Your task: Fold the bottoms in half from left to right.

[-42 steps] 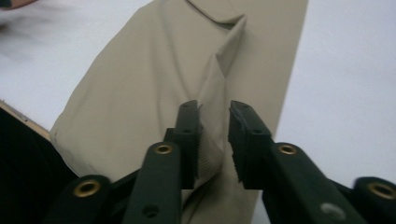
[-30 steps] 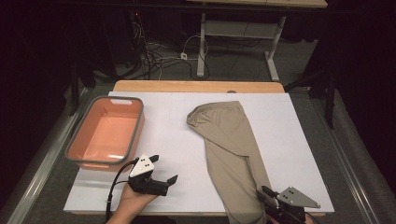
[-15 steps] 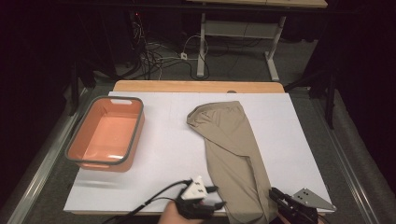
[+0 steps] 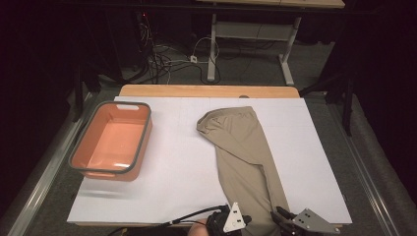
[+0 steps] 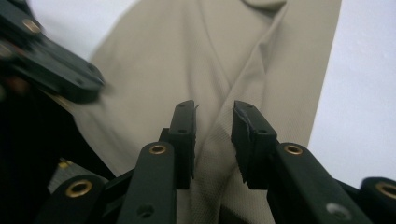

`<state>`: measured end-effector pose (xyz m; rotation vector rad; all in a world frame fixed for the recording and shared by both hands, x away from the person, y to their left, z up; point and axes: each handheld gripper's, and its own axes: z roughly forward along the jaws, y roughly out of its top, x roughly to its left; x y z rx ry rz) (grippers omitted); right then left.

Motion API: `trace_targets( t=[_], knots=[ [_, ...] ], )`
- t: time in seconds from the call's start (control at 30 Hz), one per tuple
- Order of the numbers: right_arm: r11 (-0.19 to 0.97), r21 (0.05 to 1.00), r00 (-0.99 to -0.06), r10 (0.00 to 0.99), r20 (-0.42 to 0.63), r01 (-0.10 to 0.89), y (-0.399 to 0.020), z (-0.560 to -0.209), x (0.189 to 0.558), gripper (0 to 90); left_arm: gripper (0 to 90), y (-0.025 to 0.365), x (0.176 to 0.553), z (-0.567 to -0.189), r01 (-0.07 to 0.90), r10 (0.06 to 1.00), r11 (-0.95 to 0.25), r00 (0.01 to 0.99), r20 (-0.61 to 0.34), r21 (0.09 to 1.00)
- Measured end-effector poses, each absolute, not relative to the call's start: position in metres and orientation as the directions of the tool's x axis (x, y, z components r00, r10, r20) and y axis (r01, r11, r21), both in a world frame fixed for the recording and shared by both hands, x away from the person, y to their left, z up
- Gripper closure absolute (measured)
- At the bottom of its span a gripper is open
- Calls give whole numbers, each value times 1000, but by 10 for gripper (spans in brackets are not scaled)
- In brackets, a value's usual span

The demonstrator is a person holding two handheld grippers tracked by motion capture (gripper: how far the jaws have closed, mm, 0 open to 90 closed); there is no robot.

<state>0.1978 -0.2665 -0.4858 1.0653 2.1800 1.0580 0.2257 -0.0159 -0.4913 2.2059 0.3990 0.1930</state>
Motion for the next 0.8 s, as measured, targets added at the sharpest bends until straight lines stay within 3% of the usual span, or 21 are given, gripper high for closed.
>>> trace_targets(
  t=[0.13, 0.8],
  knots=[
    [400, 805, -553, 826, -109, 438, -268, -487, 198, 887, 879, -7, 224, -485, 210, 344, -559, 939, -6, 802],
    [284, 834, -468, 883, -35, 474, -303, -483, 191, 899, 874, 0, 233, -491, 244, 325, -565, 944, -59, 788]
  ],
)
